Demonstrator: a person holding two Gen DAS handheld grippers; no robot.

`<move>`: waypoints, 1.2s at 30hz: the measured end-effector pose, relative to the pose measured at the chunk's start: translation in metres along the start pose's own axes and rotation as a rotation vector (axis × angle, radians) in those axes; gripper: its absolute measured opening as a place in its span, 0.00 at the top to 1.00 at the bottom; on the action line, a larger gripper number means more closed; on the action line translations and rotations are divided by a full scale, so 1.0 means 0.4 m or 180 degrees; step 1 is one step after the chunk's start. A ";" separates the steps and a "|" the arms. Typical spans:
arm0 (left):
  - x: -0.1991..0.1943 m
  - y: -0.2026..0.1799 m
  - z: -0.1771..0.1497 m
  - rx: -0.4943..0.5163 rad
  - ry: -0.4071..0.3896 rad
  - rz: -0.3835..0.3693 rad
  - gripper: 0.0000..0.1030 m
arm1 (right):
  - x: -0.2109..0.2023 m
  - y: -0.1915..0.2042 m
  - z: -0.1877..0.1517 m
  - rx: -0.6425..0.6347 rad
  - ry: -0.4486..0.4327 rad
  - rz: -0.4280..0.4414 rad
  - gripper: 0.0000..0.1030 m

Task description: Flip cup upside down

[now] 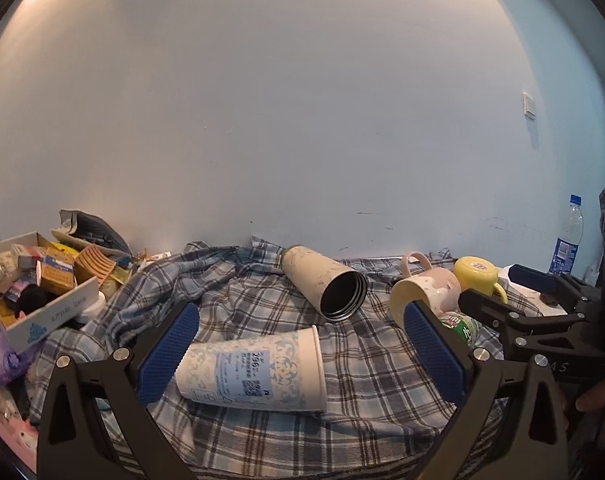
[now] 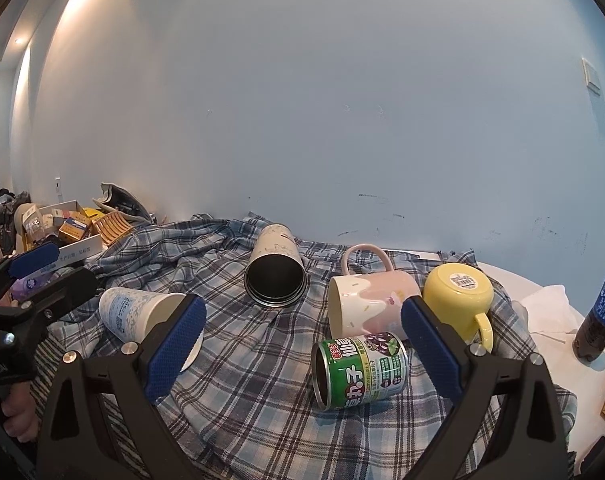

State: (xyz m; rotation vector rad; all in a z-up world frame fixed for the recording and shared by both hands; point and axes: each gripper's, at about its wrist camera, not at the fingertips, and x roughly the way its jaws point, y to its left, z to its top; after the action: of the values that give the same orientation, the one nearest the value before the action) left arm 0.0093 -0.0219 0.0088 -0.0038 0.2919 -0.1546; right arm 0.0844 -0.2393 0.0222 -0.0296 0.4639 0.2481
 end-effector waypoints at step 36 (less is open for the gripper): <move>-0.020 0.274 -0.021 -0.1054 -0.0141 0.1253 0.00 | 0.126 0.180 0.063 -0.0796 0.0779 0.0518 0.05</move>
State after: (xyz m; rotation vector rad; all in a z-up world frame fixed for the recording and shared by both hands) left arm 0.0161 0.0878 0.0002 -0.2762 0.2662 0.2855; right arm 0.1215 -0.1559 0.0244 -0.2699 0.6778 0.4645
